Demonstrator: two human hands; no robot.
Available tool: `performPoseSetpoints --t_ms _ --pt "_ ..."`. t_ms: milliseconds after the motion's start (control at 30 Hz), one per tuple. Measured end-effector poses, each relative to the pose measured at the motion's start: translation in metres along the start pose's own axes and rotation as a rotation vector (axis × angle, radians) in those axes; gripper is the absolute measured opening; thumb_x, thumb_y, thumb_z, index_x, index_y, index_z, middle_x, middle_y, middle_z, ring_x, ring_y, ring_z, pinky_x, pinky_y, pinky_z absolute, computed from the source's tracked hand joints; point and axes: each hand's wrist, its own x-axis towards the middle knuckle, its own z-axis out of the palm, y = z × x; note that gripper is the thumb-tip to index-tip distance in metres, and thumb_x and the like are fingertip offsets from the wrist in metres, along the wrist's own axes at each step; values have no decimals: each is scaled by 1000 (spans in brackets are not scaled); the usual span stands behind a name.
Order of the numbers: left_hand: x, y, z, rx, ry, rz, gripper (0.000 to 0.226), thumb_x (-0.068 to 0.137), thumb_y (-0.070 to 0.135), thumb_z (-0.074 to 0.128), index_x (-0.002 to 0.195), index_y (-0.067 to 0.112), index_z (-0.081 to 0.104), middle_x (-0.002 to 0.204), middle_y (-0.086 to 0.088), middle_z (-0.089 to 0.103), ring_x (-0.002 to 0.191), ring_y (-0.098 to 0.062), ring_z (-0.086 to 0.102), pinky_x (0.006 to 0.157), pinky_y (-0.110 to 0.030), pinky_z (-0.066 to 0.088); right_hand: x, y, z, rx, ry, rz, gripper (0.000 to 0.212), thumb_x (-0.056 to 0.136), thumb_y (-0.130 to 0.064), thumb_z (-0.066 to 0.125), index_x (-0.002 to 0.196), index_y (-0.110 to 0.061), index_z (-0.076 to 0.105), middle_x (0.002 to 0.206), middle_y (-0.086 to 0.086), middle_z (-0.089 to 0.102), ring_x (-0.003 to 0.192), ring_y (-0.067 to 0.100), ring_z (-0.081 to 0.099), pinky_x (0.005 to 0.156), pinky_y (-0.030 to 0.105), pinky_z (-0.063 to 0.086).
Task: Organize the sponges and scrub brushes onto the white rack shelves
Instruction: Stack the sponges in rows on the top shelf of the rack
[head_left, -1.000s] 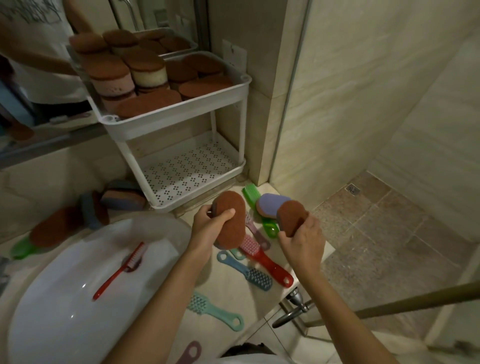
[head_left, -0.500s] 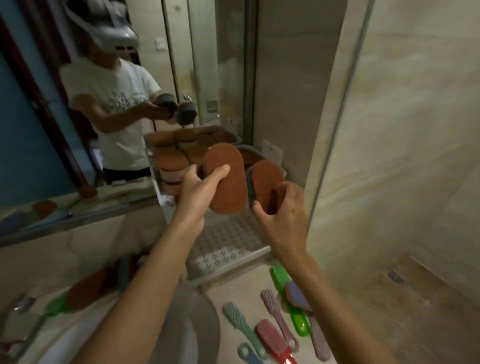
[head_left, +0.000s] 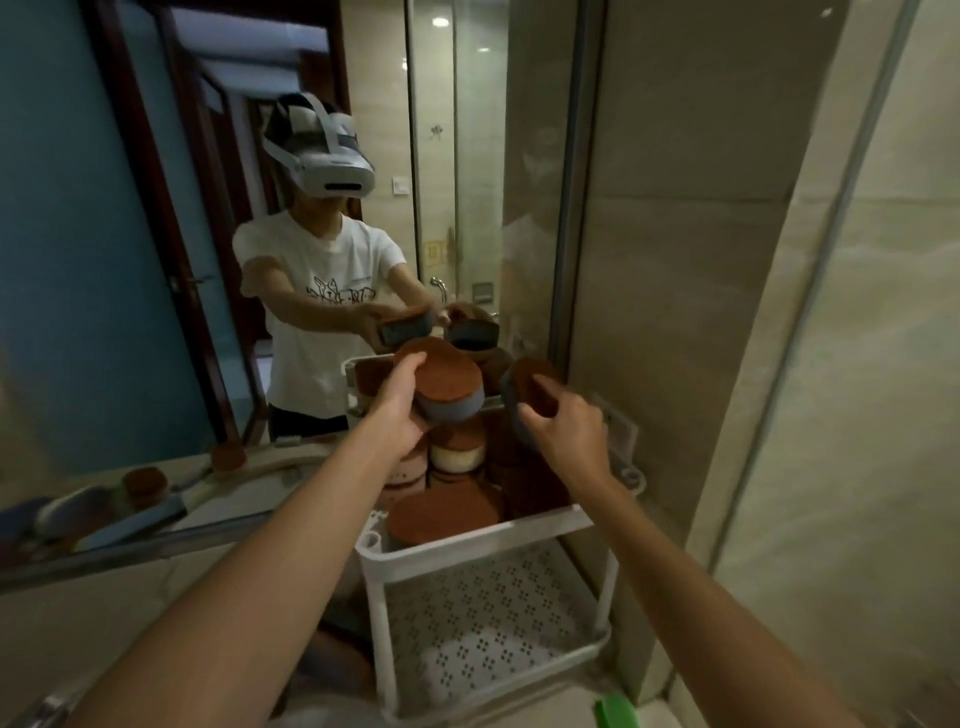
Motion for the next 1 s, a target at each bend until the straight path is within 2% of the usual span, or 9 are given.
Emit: performPoseSetpoints --t_ms 67,133,300,433,533,667,833,933,1000 --pt "6 0 -1 -3 -21 -40 40 94 33 48 129 15 52 123 -8 61 117 -27 55 86 -38 45 11 1 13 14 -59 -18 47 89 -31 57 135 -21 49 129 9 58 112 24 59 90 33 51" --pt "12 -1 -6 6 -32 -70 38 95 32 47 128 15 53 115 -8 63 110 -26 55 84 -39 45 20 4 25 4 -90 -41 45 89 -34 57 132 -23 51 136 9 52 117 25 55 96 40 49" --pt "25 -2 -20 -41 -40 -126 40 95 30 47 131 14 51 130 -11 58 122 -27 53 87 -38 44 35 11 43 -126 -132 -51 42 89 -37 56 128 -22 55 140 12 46 119 29 53 96 46 48" --pt "28 -4 -23 -39 -55 -132 40 95 29 47 131 12 51 114 -10 63 122 -27 53 87 -37 45 34 12 51 -230 -156 -125 36 89 -40 52 120 -24 62 124 8 61 106 26 60 86 37 52" --pt "30 -5 -24 -36 -55 -139 40 94 30 48 131 12 52 130 -11 58 121 -27 54 87 -36 46 30 14 54 -288 -142 -182 37 90 -41 49 121 -26 61 123 6 62 106 25 60 85 35 52" --pt "31 -6 -23 -46 -53 -141 40 94 29 49 130 12 52 130 -12 58 121 -27 55 87 -36 46 28 13 49 -399 -199 -247 36 95 -40 43 124 -26 58 130 9 58 113 29 56 88 36 50" --pt "28 -4 -23 -43 -52 -137 40 93 30 49 130 13 52 119 -10 62 118 -27 56 86 -38 46 22 4 49 -621 -233 -271 36 97 -35 33 117 -18 58 129 17 52 110 37 54 88 40 44" --pt "25 -3 -20 -49 -75 -121 38 94 29 47 128 13 53 114 -9 64 108 -25 59 87 -37 46 21 -4 42 -666 -345 -212 39 95 -35 30 123 -20 53 137 18 45 123 39 43 103 49 33" --pt "21 0 -15 -61 -108 -93 36 94 27 46 127 12 54 120 -11 63 105 -25 59 88 -37 45 21 -7 32 -516 -389 -179 44 94 -36 26 130 -24 49 146 13 38 136 34 30 113 53 19"
